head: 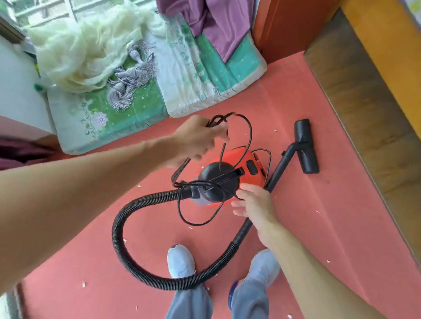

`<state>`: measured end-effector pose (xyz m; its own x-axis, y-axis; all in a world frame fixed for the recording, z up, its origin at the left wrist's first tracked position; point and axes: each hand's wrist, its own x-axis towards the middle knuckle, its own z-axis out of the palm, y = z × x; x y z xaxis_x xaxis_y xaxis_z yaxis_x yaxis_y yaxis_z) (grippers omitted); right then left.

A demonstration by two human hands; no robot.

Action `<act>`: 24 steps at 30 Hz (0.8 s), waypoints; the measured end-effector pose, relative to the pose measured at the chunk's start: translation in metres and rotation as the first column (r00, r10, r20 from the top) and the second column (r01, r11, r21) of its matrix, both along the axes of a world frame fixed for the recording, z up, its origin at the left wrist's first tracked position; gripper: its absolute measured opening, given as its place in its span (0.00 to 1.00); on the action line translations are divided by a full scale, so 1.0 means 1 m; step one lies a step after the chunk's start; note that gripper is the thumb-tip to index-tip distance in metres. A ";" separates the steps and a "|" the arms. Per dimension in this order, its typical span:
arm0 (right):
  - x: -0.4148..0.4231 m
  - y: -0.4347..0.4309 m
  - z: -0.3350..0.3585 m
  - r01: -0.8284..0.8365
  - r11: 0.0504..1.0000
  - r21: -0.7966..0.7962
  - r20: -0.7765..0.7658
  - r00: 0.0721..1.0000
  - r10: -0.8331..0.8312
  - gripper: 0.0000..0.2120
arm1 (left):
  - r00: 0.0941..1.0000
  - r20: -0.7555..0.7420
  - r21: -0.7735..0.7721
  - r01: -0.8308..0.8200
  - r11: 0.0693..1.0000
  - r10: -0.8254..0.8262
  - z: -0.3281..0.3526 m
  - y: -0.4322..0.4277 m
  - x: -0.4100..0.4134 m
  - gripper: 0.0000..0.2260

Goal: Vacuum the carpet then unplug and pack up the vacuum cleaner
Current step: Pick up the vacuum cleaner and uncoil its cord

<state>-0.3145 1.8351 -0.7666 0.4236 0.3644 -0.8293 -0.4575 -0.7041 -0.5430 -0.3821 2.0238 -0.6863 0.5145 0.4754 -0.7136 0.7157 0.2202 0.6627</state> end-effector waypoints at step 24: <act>-0.058 -0.036 0.213 -0.710 0.277 -0.648 0.393 0.000 0.920 0.14 | 0.722 0.445 -0.528 -0.267 0.806 0.530 0.360 0.047 -0.006 0.20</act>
